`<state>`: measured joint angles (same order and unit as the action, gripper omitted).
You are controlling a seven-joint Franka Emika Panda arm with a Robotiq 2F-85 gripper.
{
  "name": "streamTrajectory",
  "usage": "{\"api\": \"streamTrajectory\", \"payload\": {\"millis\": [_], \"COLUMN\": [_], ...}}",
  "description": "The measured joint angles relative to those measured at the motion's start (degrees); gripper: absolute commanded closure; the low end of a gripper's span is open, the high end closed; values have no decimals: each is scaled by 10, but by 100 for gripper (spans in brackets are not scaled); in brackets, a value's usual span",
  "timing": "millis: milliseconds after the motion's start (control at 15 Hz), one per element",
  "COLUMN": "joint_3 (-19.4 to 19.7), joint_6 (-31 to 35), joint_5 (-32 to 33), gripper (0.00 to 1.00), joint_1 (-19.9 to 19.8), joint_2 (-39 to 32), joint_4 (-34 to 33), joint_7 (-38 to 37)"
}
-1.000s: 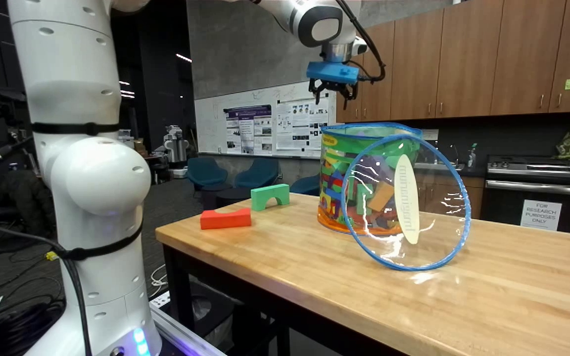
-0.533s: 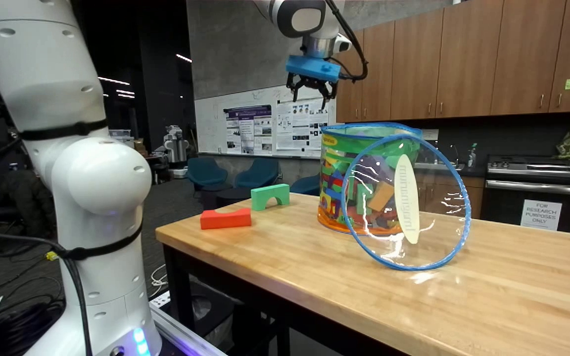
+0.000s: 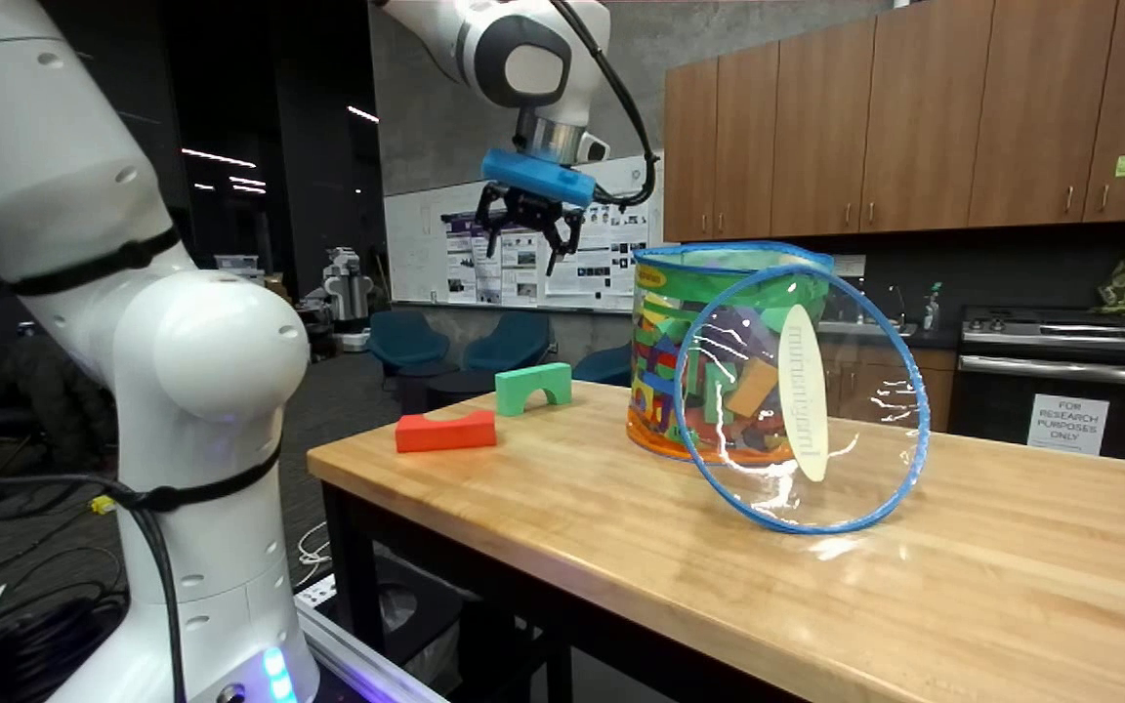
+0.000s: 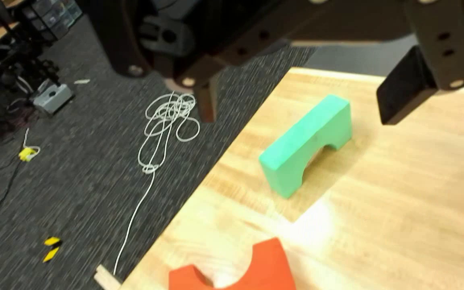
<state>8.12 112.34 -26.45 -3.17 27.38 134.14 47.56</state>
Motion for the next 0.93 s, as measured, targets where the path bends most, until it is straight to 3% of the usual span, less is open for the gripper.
{"api": "streamTrajectory", "payload": {"millis": [267, 533, 933], "joint_3": [-33, -63, -114], "joint_6": [20, 99, 229], "joint_5": [61, 88, 140], "gripper": [0, 0, 0], "joint_1": [20, 41, 49], "joint_2": [59, 101, 97], "joint_4": [102, 187, 243], "joint_7": [-19, -82, -314]}}
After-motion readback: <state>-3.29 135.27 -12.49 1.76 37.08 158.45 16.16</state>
